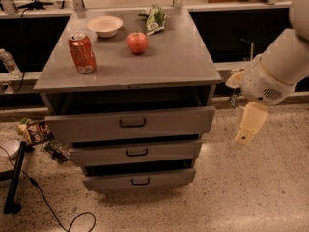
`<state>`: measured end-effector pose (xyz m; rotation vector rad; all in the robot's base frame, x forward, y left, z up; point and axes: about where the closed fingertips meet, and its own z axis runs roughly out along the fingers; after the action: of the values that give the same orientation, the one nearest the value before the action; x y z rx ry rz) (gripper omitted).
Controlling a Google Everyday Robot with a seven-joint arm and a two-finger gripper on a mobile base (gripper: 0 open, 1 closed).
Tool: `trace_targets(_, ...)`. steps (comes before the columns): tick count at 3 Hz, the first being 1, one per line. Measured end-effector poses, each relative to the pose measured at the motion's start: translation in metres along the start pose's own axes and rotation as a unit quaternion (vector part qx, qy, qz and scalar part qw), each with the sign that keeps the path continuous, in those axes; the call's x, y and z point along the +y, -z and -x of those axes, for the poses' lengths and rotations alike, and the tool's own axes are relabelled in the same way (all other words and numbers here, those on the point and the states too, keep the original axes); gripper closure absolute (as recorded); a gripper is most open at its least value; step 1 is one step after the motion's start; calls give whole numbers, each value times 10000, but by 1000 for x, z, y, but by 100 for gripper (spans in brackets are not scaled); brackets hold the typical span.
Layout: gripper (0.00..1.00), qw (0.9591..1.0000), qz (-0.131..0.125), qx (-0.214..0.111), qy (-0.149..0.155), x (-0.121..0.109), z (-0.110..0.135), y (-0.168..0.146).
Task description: Open top drawer
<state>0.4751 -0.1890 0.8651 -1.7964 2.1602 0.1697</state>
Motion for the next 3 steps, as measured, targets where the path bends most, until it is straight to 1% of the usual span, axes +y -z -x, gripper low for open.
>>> trace_targets(1, 0, 9992, -56, -299, 240, -9, 2, -43)
trace_targets(2, 0, 9961, -209, -645, 558, -30, 15, -84)
trace_targets(3, 0, 9940, -141, -852, 671, -44, 20, -116)
